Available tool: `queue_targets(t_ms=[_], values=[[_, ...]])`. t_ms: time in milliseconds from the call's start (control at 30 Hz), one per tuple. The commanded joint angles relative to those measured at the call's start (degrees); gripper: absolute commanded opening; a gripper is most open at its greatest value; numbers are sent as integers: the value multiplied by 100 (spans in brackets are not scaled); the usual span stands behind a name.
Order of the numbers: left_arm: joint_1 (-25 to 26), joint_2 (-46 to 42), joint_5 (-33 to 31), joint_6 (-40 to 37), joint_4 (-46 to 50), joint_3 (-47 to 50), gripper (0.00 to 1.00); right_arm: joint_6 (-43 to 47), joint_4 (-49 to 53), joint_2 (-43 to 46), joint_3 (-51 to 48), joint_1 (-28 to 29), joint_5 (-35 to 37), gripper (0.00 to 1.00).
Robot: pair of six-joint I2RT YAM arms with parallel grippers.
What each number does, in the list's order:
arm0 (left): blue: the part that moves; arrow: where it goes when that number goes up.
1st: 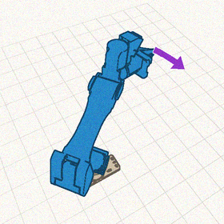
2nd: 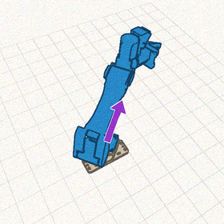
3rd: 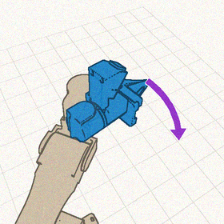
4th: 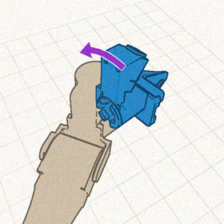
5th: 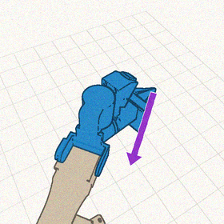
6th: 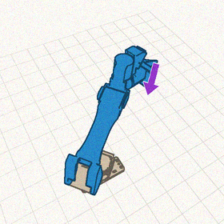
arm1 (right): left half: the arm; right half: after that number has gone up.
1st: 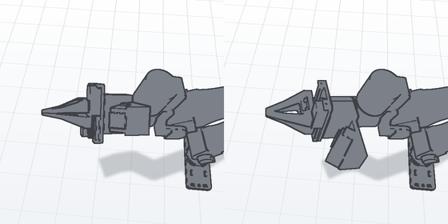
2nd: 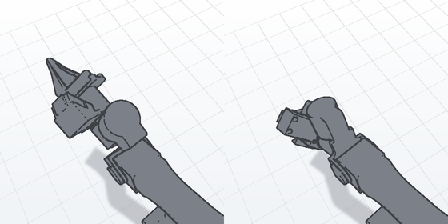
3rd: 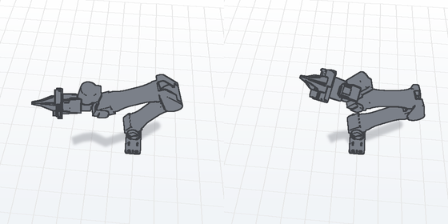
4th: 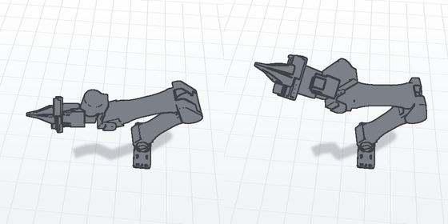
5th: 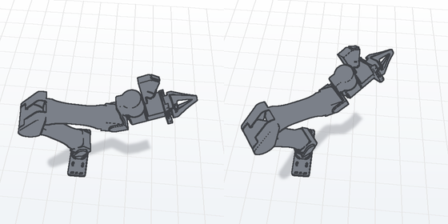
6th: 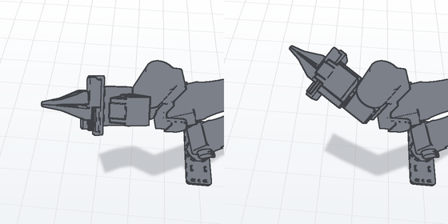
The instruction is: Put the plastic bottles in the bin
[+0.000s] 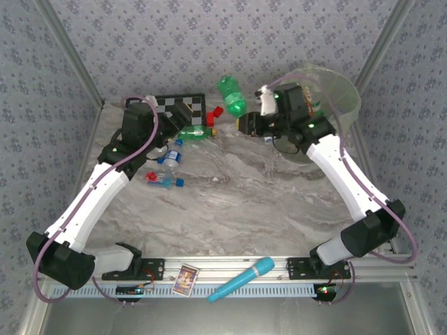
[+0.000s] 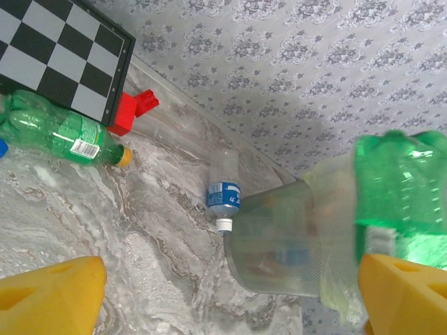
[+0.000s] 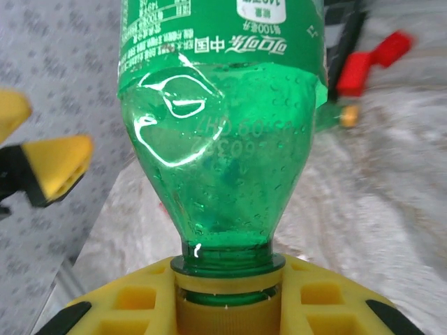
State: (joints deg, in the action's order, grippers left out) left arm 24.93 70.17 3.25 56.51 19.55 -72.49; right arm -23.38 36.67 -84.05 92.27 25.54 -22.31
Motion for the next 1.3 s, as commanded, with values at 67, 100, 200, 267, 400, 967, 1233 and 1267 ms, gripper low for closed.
queue_targets(t_ms=[67,100,200,267,400,967,1233,1267], values=[[-137,-138,370,-481,169,-160,93,185,1088,395,718,-515,815,24],[-146,-132,420,-499,176,-160,93,149,1259,420,845,-659,917,24],[-164,-118,547,-567,187,-144,93,70,1606,505,1102,-1107,1059,24],[-181,-117,612,-613,191,-136,93,14,1816,554,1248,-1335,1282,24],[-242,-118,779,-682,205,-116,93,-143,2222,584,1418,-1848,1486,24],[-313,-399,1009,-814,408,57,94,210,2517,101,1681,-3231,1556,25],[-313,-455,968,-791,443,77,94,291,2530,-376,2025,-3372,1466,27],[-313,-452,959,-791,446,77,94,326,2550,-437,2083,-3375,1515,34]])
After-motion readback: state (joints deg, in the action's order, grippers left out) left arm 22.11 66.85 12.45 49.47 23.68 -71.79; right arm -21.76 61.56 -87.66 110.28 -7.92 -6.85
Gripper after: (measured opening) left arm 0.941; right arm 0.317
